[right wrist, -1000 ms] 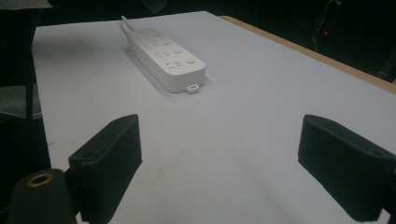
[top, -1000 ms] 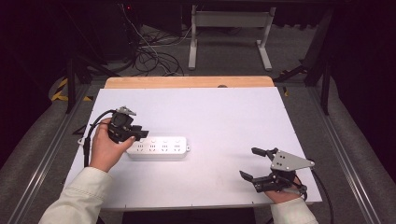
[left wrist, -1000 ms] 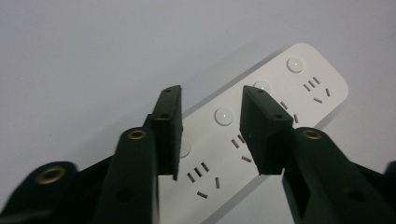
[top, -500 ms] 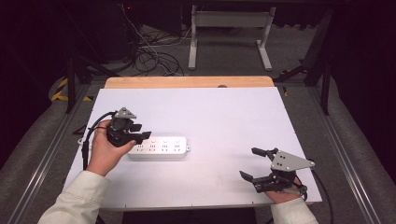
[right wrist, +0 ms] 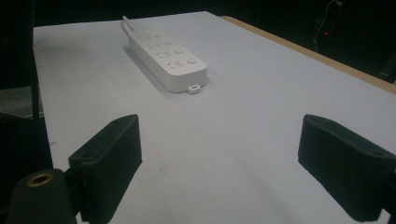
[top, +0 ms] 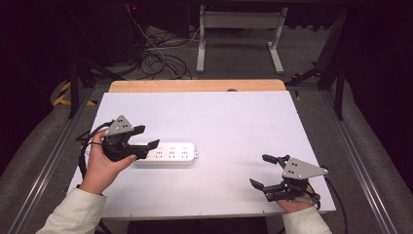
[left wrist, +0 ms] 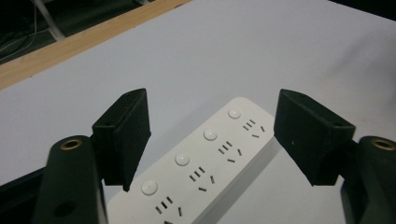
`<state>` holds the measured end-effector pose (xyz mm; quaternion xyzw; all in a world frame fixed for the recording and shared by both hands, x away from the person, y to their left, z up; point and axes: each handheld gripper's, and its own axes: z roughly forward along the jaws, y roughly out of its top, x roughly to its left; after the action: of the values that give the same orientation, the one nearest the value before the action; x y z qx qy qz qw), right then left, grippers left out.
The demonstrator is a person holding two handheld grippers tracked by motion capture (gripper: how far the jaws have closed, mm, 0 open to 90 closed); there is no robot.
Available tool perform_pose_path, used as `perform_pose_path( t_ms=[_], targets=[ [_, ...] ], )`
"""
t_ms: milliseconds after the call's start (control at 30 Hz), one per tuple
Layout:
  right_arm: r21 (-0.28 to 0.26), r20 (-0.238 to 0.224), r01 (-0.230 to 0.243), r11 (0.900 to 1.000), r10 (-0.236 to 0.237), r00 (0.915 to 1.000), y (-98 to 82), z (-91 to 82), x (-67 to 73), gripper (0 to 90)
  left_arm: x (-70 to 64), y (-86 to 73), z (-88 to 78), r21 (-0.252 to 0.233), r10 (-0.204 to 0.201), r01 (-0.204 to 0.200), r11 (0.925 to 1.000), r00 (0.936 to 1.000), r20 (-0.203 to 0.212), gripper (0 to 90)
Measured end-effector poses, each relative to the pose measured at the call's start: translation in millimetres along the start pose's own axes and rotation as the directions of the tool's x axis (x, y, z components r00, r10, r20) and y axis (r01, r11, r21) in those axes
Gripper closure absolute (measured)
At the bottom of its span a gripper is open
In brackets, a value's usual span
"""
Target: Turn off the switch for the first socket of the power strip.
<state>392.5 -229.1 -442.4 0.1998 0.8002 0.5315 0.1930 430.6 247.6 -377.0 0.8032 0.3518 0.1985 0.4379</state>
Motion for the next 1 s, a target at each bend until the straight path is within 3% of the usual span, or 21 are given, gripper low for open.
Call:
perform_pose_path(
  t_ms=[100,200,333,567,700,900,1000],
  targets=[
    [0.001,-0.001,0.000,1.000,0.000,1.0000,0.0,0.0,-0.1,14.0,-4.2,-6.2,-5.8,-0.027,0.027,-0.027,0.9993,0.9995,0.018,19.4],
    [0.000,-0.001,0.000,1.000,0.000,1.0000,0.1,0.2,0.1,14.0,-7.4,-14.7,-12.0,-0.086,0.031,-0.024,0.9960,0.9969,0.072,16.6],
    [0.002,-0.001,0.000,1.000,0.000,1.0000,0.1,0.4,0.4,14.0,-10.9,-28.4,-16.8,-0.165,0.060,-0.042,0.9854,0.9930,0.102,13.3],
    [0.005,-0.003,0.000,1.000,0.000,1.0000,-0.1,1.2,0.5,14.0,-12.7,-51.0,-21.4,-0.206,0.093,-0.075,0.9758,0.9924,0.080,13.1],
    [0.008,-0.007,0.000,1.000,0.000,1.0000,-0.3,2.2,0.7,14.0,-13.3,-64.5,-21.0,-0.194,0.088,-0.073,0.9783,0.9936,0.070,12.2],
    [0.008,-0.009,-0.003,1.000,0.003,0.9999,-0.6,2.8,0.7,14.0,-16.2,-83.3,-19.9,-0.197,0.107,-0.101,0.9753,0.9941,0.020,11.6],
    [0.008,-0.010,-0.004,1.000,0.004,0.9999,-0.5,2.9,0.9,14.0,-17.6,-90.1,-18.2,-0.177,0.105,-0.100,0.9790,0.9943,0.018,10.9]
  ],
)
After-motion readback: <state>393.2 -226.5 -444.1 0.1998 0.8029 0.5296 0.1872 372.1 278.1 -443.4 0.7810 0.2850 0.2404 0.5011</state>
